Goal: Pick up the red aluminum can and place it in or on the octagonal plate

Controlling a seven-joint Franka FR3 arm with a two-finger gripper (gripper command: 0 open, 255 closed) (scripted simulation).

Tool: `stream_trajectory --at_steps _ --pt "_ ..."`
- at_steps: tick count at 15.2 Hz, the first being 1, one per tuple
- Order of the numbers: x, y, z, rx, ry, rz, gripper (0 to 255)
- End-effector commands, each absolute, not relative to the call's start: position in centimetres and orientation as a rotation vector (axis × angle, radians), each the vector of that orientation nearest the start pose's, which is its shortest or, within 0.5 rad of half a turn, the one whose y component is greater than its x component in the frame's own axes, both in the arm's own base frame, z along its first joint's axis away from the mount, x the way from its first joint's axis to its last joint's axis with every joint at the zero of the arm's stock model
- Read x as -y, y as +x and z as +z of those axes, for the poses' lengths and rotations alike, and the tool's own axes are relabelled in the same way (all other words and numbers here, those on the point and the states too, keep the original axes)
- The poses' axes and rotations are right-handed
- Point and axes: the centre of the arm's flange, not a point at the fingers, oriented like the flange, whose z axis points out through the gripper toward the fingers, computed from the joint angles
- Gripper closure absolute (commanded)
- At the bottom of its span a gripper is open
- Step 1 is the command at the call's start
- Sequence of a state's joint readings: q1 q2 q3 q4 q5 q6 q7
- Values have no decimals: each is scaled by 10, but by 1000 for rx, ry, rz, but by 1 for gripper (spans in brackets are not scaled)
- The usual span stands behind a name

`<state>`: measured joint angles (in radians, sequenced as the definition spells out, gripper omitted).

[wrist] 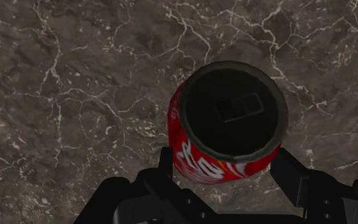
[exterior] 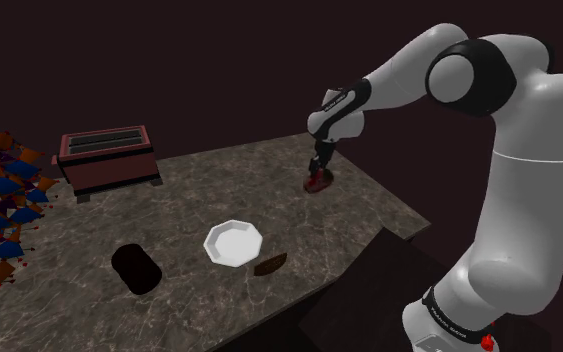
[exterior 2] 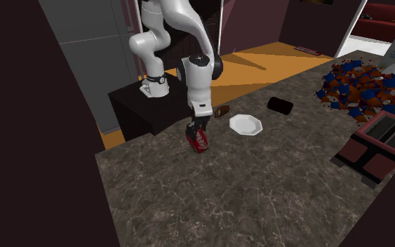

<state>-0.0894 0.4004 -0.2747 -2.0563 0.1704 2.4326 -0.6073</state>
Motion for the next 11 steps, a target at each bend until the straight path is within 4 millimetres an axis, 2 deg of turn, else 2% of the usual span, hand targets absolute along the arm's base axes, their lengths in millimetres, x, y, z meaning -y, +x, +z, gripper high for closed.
stream_trajectory --at_steps 1,11 --pt "181 560 253 207 -3130 0 255" --pt "51 584 261 207 -3130 0 255"
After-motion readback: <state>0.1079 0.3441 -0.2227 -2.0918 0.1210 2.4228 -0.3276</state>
